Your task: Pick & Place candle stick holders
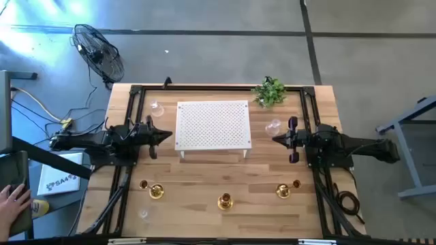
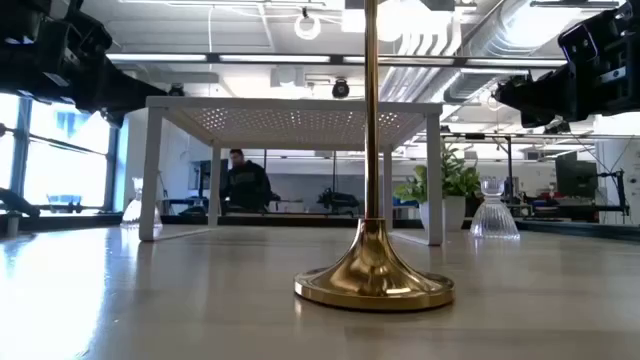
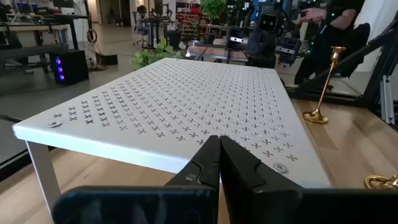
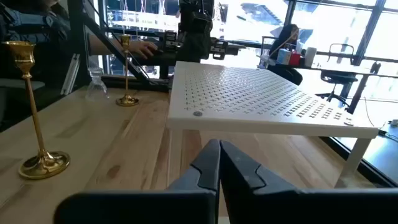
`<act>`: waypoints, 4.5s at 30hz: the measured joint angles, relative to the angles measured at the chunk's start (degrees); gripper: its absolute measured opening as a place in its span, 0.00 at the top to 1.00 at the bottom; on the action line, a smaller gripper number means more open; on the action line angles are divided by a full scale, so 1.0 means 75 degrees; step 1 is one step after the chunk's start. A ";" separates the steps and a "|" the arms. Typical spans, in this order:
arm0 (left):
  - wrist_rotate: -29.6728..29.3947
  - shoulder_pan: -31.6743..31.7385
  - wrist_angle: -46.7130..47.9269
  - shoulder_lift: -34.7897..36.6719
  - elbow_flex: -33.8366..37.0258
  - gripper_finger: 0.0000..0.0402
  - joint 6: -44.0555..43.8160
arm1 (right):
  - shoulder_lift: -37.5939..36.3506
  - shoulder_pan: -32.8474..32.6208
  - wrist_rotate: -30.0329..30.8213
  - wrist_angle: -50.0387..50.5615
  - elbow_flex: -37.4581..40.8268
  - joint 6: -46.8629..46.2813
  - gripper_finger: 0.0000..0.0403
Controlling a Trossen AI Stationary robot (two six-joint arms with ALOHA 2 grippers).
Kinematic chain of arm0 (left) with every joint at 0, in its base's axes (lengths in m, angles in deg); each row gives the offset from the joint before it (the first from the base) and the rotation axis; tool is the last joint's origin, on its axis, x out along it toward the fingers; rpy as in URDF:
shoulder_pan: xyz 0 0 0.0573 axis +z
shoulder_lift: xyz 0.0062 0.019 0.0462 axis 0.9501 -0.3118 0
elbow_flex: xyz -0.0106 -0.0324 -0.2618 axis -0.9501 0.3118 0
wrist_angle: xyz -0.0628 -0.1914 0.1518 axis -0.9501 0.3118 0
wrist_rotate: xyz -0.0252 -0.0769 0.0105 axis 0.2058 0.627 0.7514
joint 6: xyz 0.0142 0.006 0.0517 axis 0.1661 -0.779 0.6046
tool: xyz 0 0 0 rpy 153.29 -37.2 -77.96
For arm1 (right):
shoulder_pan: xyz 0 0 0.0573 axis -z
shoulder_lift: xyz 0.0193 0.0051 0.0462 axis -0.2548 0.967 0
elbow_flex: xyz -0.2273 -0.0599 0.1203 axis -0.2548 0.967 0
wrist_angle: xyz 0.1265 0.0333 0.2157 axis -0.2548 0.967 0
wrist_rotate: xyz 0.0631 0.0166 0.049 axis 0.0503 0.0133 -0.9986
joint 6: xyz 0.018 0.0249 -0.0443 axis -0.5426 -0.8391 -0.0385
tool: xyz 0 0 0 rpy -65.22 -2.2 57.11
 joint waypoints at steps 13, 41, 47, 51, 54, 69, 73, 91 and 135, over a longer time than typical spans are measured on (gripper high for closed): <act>0.0003 -0.0001 0.0002 0.0000 0.0001 1.00 0.0000 | 0.0000 0.0000 0.0000 -0.0001 0.0001 0.0000 1.00; 0.0002 0.0002 -0.0001 0.0000 -0.0001 1.00 -0.0001 | 0.0000 -0.0001 0.0000 -0.0003 -0.0001 0.0000 1.00; 0.0003 -0.0001 0.0000 0.0000 0.0000 1.00 -0.0001 | 0.0000 0.0000 0.0000 -0.0002 0.0002 0.0000 1.00; 0.0002 -0.0001 -0.0001 0.0000 0.0001 1.00 -0.0002 | 0.0000 0.0001 0.0000 -0.0002 0.0002 0.0000 1.00; 0.0001 0.0000 0.0002 0.0000 -0.0002 1.00 -0.0002 | 0.0000 0.0000 0.0000 -0.0003 0.0000 0.0000 1.00; 0.0002 -0.0001 0.0001 0.0000 -0.0002 1.00 -0.0001 | 0.0000 0.0001 -0.0003 -0.0003 0.0001 0.0000 1.00; 0.0002 0.0002 0.0002 0.0000 -0.0001 1.00 -0.0002 | 0.0000 0.0002 0.0000 -0.0003 0.0002 0.0000 1.00; 0.0002 0.0000 0.0000 0.0000 0.0001 1.00 -0.0001 | 0.0000 0.0002 0.0000 0.0000 0.0002 0.0000 1.00; 0.0011 -0.0001 0.0002 0.0000 -0.0002 1.00 -0.0003 | 0.0000 0.0024 0.1571 -0.1148 0.0000 -0.1139 1.00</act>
